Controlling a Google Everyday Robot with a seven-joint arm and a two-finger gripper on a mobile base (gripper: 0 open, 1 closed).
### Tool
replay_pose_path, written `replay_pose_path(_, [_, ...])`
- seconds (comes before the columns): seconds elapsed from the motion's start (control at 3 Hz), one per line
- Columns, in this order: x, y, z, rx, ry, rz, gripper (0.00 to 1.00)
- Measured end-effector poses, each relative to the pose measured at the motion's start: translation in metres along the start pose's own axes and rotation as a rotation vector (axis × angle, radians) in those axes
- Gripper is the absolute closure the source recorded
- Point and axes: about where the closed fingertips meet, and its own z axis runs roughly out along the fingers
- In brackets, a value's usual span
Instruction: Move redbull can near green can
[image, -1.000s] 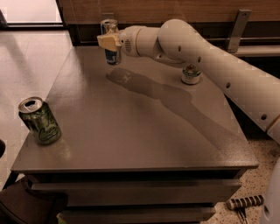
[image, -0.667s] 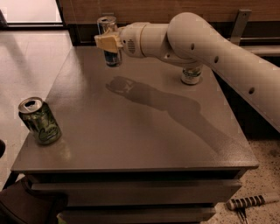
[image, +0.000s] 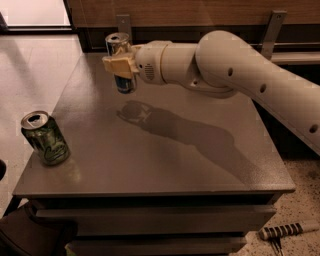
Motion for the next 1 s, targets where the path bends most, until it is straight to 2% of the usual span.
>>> replay_pose_path(0.33, [0.026,0.040,0.002,-0.016,-0.008,0.034,1.00])
replay_pose_path(1.0, [0.067,0.102,0.003,-0.013,-0.026,0.081,1.00])
